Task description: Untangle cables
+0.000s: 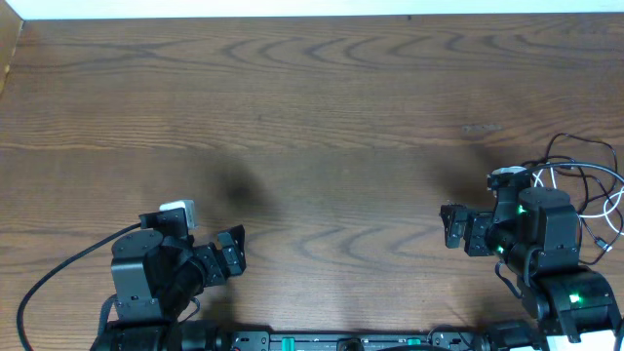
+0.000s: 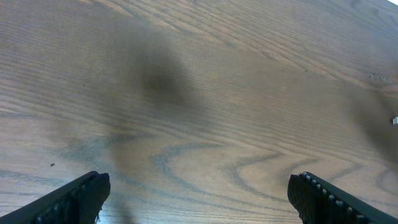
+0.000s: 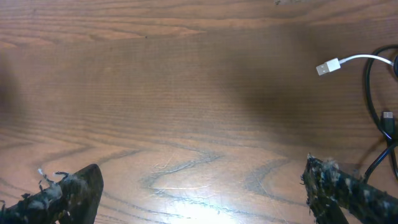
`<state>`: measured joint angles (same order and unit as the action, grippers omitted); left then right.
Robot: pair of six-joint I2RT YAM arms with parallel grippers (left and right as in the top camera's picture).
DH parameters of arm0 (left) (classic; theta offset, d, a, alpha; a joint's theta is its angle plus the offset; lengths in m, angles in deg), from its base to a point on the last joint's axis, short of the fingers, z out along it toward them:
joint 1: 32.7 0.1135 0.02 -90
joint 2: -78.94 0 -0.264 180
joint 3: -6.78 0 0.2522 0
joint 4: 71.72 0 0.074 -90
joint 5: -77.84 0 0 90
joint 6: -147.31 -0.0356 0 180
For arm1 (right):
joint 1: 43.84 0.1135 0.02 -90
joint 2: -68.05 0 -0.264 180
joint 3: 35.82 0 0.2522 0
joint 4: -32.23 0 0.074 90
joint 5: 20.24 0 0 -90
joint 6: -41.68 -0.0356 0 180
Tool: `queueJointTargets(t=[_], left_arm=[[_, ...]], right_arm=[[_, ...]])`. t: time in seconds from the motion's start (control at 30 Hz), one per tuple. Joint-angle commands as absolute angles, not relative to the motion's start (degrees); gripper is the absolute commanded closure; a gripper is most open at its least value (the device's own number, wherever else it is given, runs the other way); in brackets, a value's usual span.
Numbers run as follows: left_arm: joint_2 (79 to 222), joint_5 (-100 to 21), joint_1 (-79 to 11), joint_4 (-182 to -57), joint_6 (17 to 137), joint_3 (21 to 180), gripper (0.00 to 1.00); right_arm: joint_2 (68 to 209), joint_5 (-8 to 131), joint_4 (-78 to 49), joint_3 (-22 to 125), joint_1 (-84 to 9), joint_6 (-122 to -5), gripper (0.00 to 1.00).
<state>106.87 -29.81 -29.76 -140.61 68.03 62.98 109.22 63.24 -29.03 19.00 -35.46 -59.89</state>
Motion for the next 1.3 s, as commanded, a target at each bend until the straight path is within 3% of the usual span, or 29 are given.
queueJointTargets(t=[0.0, 0.8, 1.0, 1.27], left_arm=[[107.09, -29.0, -29.54, -140.53, 68.77, 62.63, 0.04], [107.09, -29.0, -29.54, -140.53, 68.77, 62.63, 0.04], [107.09, -29.0, -29.54, -140.53, 68.75, 62.63, 0.04], [107.09, -29.0, -29.54, -140.53, 68.77, 62.63, 0.04]], right_arm=[[108.24, 63.83, -29.12, 18.36, -35.57, -60.5, 0.01], [77.15, 71.92, -26.28, 16.46, -35.72, -58.52, 0.01], [73.07, 72.0, -14.63, 8.7, -35.72, -58.54, 0.01], [68.32, 71.76, 11.91, -8.35, -36.49, -58.56, 0.01]])
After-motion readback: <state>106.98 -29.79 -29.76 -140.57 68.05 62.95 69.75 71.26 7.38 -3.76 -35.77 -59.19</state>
